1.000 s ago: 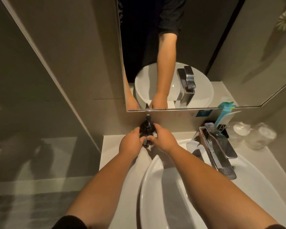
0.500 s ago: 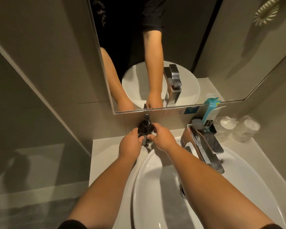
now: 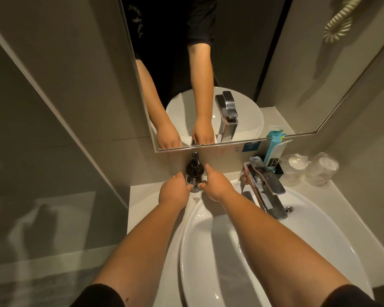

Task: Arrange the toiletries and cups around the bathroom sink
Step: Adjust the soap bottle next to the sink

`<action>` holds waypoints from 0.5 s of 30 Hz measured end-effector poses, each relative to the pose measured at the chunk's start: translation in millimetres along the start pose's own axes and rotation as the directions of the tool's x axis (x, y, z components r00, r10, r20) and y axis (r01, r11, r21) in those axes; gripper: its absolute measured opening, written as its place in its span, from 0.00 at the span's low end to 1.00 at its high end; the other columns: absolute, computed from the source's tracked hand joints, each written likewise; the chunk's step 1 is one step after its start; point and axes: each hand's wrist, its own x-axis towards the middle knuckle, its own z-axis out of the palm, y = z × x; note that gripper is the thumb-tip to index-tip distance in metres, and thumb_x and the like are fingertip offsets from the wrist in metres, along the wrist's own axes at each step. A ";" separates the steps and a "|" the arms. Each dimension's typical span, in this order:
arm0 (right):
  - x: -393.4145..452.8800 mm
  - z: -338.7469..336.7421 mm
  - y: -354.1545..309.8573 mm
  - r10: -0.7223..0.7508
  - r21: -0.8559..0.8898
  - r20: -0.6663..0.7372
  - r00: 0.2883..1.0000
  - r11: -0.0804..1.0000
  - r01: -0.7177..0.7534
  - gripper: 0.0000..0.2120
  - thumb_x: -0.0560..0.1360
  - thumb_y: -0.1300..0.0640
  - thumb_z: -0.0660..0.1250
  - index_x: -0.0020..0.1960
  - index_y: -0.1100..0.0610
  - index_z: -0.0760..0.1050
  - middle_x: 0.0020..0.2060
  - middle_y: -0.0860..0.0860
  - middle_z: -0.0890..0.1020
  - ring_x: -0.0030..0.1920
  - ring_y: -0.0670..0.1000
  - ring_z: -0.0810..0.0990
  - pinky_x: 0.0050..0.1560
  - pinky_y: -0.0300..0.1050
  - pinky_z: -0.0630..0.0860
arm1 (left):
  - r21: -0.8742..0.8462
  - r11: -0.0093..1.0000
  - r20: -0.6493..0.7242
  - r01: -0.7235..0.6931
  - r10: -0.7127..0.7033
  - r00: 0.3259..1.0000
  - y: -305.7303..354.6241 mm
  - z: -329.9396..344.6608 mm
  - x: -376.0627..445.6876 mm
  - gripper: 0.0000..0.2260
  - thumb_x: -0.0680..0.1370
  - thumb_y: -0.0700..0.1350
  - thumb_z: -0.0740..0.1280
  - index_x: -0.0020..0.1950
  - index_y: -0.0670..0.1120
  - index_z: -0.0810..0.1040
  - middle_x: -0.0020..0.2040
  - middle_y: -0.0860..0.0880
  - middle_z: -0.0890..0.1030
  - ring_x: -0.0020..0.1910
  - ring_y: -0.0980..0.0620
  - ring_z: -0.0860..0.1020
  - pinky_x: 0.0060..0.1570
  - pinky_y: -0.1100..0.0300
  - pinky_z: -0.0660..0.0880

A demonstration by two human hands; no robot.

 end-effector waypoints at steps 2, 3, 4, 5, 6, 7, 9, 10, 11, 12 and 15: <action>-15.3 -10.0 -3.7 -0.011 -0.077 -0.018 1.000 0.997 0.009 0.27 0.76 0.54 0.67 0.70 0.60 0.62 0.66 0.59 0.72 0.64 0.60 0.72 0.61 0.53 0.70 | 0.080 0.996 -0.002 -0.038 0.039 0.999 1.5 -13.6 -14.9 0.16 0.79 0.53 0.63 0.61 0.43 0.70 0.58 0.42 0.77 0.55 0.41 0.76 0.50 0.51 0.72; -24.1 -15.2 -5.5 -0.020 -0.119 -0.034 0.999 0.993 0.016 0.27 0.76 0.53 0.67 0.70 0.61 0.62 0.68 0.59 0.70 0.66 0.60 0.71 0.64 0.53 0.69 | 0.125 0.990 -0.013 -0.064 0.066 0.998 2.2 -20.4 -23.5 0.16 0.79 0.54 0.62 0.60 0.44 0.71 0.59 0.43 0.77 0.56 0.42 0.76 0.52 0.51 0.71; -33.5 -19.4 -7.1 -0.033 -0.161 -0.042 0.999 0.987 0.026 0.27 0.77 0.52 0.66 0.71 0.60 0.62 0.69 0.59 0.69 0.67 0.60 0.69 0.65 0.53 0.68 | 0.163 0.983 -0.020 -0.085 0.089 0.996 2.6 -26.1 -32.8 0.17 0.79 0.54 0.62 0.61 0.44 0.71 0.59 0.43 0.77 0.57 0.42 0.75 0.54 0.51 0.70; -43.9 -22.2 -8.3 -0.051 -0.201 -0.042 0.998 0.979 0.041 0.27 0.77 0.51 0.66 0.70 0.60 0.62 0.70 0.58 0.68 0.67 0.60 0.69 0.66 0.54 0.68 | 0.195 0.975 -0.021 -0.104 0.110 0.994 2.6 -30.1 -42.8 0.17 0.79 0.55 0.61 0.62 0.44 0.70 0.60 0.43 0.77 0.58 0.43 0.74 0.56 0.51 0.69; -54.0 -24.4 -9.1 -0.073 -0.242 -0.037 0.997 0.968 0.062 0.26 0.77 0.50 0.65 0.69 0.60 0.64 0.69 0.58 0.68 0.67 0.60 0.69 0.65 0.54 0.69 | 0.222 0.967 -0.019 -0.125 0.133 0.991 2.7 -32.8 -52.2 0.18 0.79 0.55 0.60 0.63 0.45 0.70 0.61 0.43 0.76 0.60 0.43 0.74 0.59 0.52 0.68; -63.9 -25.8 -9.1 -0.097 -0.287 -0.028 0.995 0.954 0.085 0.24 0.77 0.49 0.64 0.68 0.60 0.65 0.68 0.58 0.69 0.65 0.60 0.70 0.63 0.54 0.70 | 0.242 0.959 -0.013 -0.145 0.153 0.988 3.0 -34.4 -61.1 0.19 0.79 0.56 0.59 0.65 0.45 0.69 0.63 0.43 0.76 0.61 0.43 0.73 0.61 0.52 0.66; -83.2 -25.8 -6.3 -0.135 -0.357 -0.002 0.991 0.926 0.125 0.22 0.77 0.49 0.62 0.66 0.59 0.67 0.66 0.58 0.71 0.64 0.59 0.70 0.62 0.54 0.70 | 0.264 0.950 -0.003 -0.167 0.174 0.985 4.5 -35.8 -78.6 0.21 0.79 0.57 0.57 0.66 0.44 0.68 0.64 0.44 0.75 0.62 0.44 0.72 0.62 0.52 0.65; -92.4 -25.0 -3.7 -0.156 -0.377 0.009 0.988 0.914 0.148 0.21 0.77 0.49 0.62 0.65 0.60 0.68 0.66 0.58 0.71 0.64 0.60 0.70 0.63 0.54 0.70 | 0.271 0.947 -0.008 -0.170 0.179 0.984 5.5 -35.6 -87.2 0.21 0.79 0.57 0.57 0.66 0.44 0.68 0.64 0.44 0.75 0.62 0.44 0.72 0.63 0.52 0.64; -100.8 -24.4 -0.3 -0.181 -0.390 0.020 0.983 0.904 0.174 0.21 0.77 0.48 0.62 0.64 0.60 0.69 0.66 0.58 0.71 0.65 0.60 0.70 0.63 0.54 0.70 | 0.282 0.944 -0.013 -0.172 0.184 0.983 7.3 -34.6 -95.6 0.21 0.79 0.57 0.57 0.66 0.45 0.68 0.63 0.44 0.75 0.62 0.44 0.72 0.63 0.52 0.64; -108.3 -23.5 3.5 -0.206 -0.400 0.028 0.978 0.895 0.199 0.20 0.77 0.48 0.61 0.63 0.60 0.69 0.65 0.58 0.72 0.65 0.60 0.70 0.62 0.53 0.70 | 0.296 0.939 -0.016 -0.176 0.189 0.982 9.5 -32.6 -103.8 0.22 0.79 0.58 0.56 0.66 0.45 0.68 0.63 0.45 0.75 0.62 0.45 0.71 0.64 0.51 0.64; -127.2 -21.8 16.0 -0.273 -0.434 0.054 0.961 0.860 0.269 0.20 0.77 0.46 0.61 0.62 0.60 0.70 0.60 0.57 0.75 0.63 0.59 0.72 0.61 0.51 0.70 | 0.307 0.937 -0.035 -0.169 0.189 0.981 17.1 -23.9 -130.0 0.22 0.79 0.59 0.55 0.65 0.45 0.69 0.62 0.45 0.75 0.62 0.45 0.71 0.64 0.50 0.63</action>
